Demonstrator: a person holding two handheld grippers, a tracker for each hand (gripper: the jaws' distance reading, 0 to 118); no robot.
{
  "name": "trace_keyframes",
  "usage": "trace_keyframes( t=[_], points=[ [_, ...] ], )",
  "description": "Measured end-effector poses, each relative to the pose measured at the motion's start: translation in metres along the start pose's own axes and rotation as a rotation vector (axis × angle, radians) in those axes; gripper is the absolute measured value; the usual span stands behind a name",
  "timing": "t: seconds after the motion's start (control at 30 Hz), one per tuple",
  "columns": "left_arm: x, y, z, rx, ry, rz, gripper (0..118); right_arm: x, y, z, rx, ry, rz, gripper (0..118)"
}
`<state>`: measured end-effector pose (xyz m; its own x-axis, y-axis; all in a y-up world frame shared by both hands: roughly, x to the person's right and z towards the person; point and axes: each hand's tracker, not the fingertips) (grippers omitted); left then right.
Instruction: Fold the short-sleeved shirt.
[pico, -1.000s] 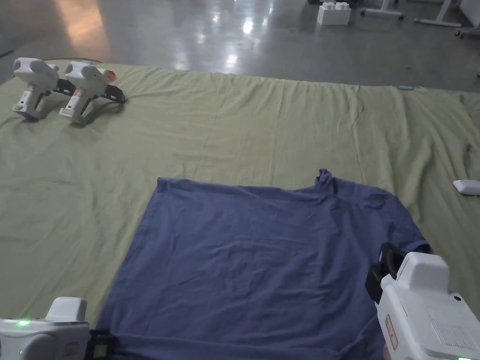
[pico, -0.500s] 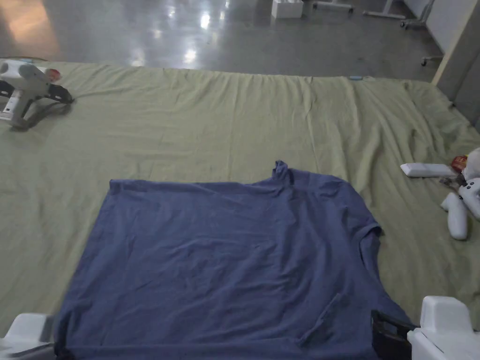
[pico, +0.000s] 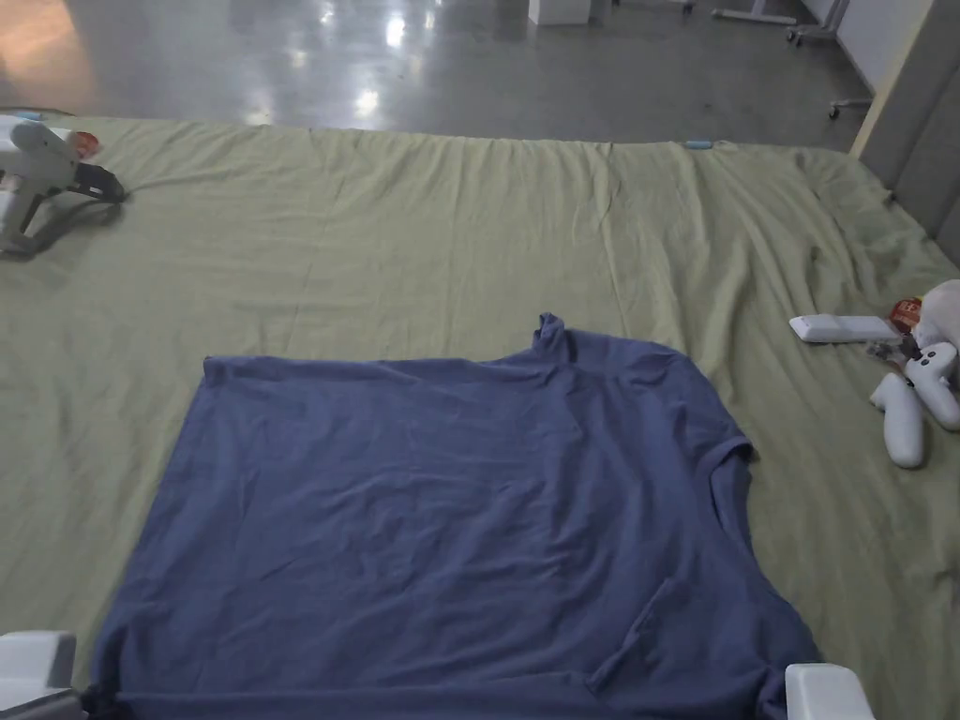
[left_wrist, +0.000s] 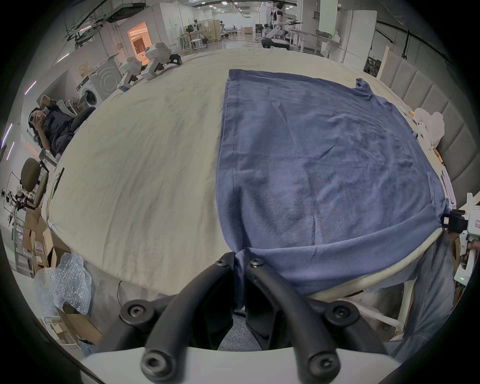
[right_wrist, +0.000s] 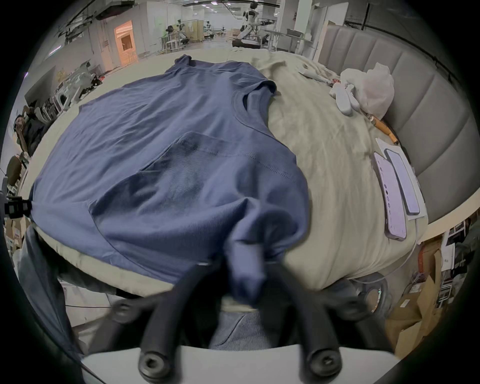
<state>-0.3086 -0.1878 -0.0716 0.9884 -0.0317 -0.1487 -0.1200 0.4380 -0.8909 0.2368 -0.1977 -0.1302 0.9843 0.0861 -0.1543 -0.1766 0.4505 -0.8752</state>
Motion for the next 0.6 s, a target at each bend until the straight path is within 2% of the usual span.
trace_keyframes(
  t=[0.07, 0.23, 0.33, 0.6],
  points=[
    [-0.001, 0.0, 0.001, 0.004, -0.003, 0.005, 4, 0.003, 0.003, 0.002, -0.009, 0.014, -0.015, 8],
    [-0.006, 0.001, 0.007, 0.039, -0.024, 0.015, 4, 0.005, 0.002, 0.019, 0.017, 0.014, 0.029, 7],
    [-0.006, 0.008, 0.017, 0.086, -0.034, 0.03, 4, 0.007, 0.012, 0.033, 0.068, 0.012, 0.02, 7],
    [-0.002, 0.07, 0.022, 0.203, -0.032, 0.033, 4, 0.006, 0.088, 0.045, 0.186, 0.008, 0.02, 7]
  ],
)
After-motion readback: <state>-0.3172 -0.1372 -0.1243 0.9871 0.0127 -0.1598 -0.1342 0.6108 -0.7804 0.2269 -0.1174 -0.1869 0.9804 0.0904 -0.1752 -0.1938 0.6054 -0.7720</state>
